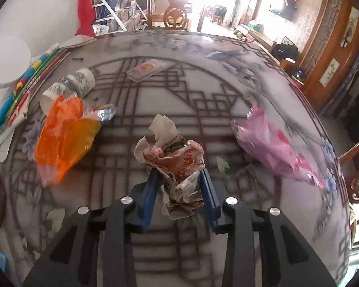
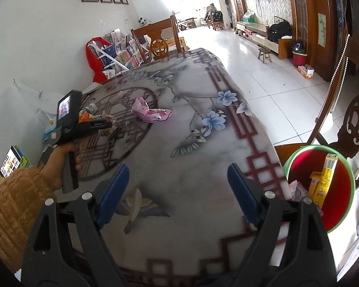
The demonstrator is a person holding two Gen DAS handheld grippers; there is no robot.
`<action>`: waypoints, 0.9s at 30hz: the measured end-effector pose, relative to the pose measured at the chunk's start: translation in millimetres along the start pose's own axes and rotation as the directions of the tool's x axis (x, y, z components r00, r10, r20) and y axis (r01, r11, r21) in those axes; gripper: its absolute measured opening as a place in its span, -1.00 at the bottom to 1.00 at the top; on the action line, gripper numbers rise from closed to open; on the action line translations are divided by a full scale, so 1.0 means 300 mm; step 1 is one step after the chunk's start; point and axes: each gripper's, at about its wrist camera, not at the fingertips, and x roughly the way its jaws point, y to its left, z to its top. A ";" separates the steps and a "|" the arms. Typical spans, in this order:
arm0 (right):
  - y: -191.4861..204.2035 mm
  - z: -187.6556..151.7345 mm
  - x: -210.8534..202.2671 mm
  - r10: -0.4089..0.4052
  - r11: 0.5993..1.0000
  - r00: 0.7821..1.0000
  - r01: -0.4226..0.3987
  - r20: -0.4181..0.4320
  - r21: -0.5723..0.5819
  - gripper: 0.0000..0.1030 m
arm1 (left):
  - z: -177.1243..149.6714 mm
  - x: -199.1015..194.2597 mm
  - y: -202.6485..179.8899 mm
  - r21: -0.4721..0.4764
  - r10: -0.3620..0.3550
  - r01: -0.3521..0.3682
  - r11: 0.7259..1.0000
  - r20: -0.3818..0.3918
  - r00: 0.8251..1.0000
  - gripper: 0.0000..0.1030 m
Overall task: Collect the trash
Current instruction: 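Grasp the crumpled red-printed paper with the left tool while the right tool grasps the pink wrapper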
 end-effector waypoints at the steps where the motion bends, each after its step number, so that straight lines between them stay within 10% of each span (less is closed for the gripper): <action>1: 0.001 0.001 0.002 -0.003 1.000 1.000 0.003 -0.002 -0.001 0.60 | -0.015 -0.012 0.004 -0.004 -0.012 0.012 1.000 -0.002 1.000 -0.38; 17: 0.071 -0.013 0.053 -0.098 0.990 0.994 0.091 -0.057 -0.109 0.66 | -0.519 -0.346 0.066 -0.102 -0.166 0.167 0.981 0.014 0.986 -0.39; 27: 0.103 0.000 0.159 -0.146 0.981 0.974 0.120 -0.173 -0.152 0.66 | -0.515 -0.351 0.085 -0.082 -0.186 0.191 0.978 0.064 0.980 -0.37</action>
